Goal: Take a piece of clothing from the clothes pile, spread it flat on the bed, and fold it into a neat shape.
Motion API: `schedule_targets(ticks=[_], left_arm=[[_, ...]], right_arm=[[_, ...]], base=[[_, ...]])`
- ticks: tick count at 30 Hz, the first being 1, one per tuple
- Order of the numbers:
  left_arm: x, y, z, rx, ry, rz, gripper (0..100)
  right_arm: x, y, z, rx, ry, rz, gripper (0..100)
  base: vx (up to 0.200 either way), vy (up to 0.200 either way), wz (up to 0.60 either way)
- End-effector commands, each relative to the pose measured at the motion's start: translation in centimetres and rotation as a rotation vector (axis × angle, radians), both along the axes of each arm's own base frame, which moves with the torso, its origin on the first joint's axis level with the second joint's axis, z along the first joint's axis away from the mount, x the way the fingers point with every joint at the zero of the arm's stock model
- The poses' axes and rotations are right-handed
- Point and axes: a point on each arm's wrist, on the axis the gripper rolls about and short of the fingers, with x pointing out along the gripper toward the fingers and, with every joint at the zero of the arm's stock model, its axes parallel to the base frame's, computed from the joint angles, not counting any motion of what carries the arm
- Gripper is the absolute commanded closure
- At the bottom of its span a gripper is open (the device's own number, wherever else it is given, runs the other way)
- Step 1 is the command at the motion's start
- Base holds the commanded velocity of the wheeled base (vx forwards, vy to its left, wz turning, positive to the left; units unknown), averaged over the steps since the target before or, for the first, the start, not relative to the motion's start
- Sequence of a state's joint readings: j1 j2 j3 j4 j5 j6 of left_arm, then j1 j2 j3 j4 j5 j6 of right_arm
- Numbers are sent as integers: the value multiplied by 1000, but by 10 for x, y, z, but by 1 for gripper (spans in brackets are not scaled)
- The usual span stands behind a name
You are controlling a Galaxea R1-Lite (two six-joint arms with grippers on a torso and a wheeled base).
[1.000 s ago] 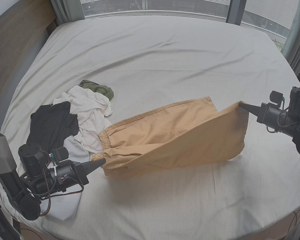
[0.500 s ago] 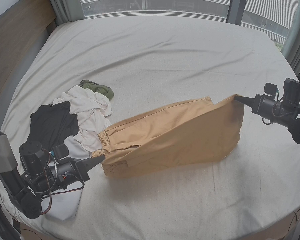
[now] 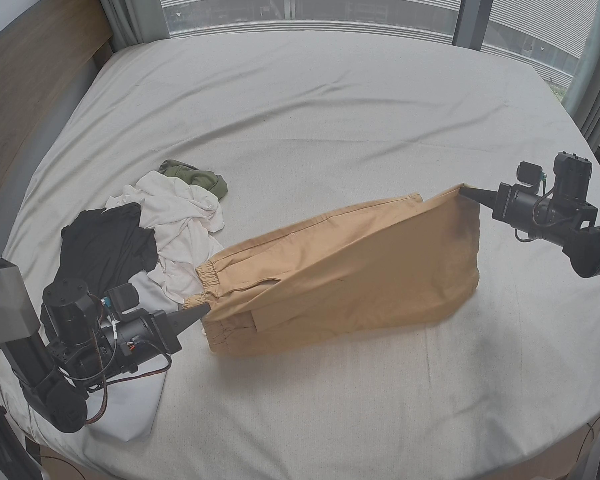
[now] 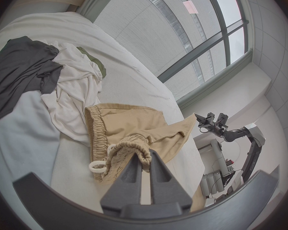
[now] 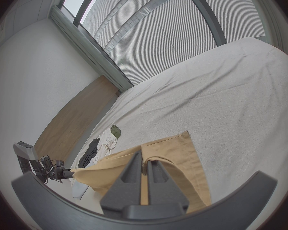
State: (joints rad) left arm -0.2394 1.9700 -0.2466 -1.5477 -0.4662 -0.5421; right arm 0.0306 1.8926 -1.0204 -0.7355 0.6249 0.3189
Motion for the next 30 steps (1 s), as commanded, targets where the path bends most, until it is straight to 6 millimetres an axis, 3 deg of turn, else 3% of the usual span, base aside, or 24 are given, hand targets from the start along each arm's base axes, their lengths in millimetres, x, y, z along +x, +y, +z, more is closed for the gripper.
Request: schedule_targets(ticks=[1,10,18,30], left_arm=[[6,-1,-1,1,-9,21,100],[21,-4,-10,13,0,79,100],[40,-7,-17,23,-18,167,100],[50,-9,-20,-26,5,185,100]], right_arm=[[7,1,-3,0,2,3,100],[24,5,-17,-1,25,10,100],[41,12,-19,-4,1,-8,100],[49,14,-23,-4,2,-5,100]], base=[[0,0,0],[0,0,0],[0,0,0],[0,0,0]])
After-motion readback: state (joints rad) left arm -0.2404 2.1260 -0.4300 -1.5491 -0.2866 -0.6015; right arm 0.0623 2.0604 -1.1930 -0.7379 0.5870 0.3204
